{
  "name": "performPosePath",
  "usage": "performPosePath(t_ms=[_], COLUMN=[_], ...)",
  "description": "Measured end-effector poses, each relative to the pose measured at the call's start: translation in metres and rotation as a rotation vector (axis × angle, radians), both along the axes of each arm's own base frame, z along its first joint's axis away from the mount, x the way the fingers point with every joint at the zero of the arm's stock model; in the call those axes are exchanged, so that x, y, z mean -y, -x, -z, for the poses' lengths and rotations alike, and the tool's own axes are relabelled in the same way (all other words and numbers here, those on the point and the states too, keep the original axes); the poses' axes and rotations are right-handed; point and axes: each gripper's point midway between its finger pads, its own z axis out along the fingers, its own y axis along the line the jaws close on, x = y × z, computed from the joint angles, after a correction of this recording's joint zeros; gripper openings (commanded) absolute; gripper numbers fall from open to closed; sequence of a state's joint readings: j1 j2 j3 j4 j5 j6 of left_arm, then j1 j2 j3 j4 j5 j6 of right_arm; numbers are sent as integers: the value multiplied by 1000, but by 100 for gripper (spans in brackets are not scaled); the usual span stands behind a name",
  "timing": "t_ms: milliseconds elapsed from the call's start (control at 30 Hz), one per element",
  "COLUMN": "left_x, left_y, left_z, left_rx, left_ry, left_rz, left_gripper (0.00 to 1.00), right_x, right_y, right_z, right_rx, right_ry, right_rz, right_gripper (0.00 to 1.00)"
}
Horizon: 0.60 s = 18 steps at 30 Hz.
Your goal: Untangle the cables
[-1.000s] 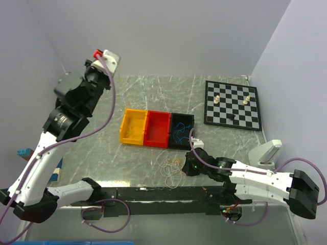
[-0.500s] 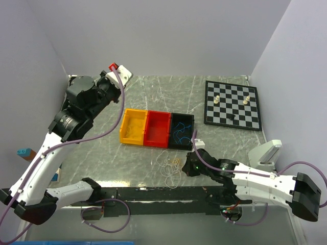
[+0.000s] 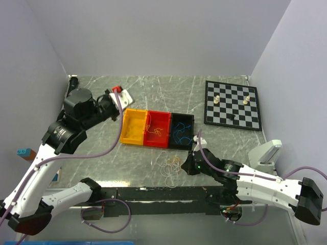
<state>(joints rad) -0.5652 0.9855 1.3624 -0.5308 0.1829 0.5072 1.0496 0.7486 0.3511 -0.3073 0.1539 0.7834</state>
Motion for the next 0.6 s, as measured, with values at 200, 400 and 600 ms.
performPosePath(t_ms=[200, 400, 600], left_x=[16, 24, 22], left_y=[34, 53, 57], left_z=[30, 48, 76], left_rx=[-62, -89, -131], left_ry=[-76, -134, -194], left_rz=[207, 337, 368], left_gripper=[1, 1, 1], right_x=[4, 7, 7], right_y=[1, 2, 2], right_z=[4, 7, 9], right_rx=[6, 2, 2], right_ry=[-3, 6, 5], right_rz=[6, 11, 12], right_gripper=[0, 0, 0])
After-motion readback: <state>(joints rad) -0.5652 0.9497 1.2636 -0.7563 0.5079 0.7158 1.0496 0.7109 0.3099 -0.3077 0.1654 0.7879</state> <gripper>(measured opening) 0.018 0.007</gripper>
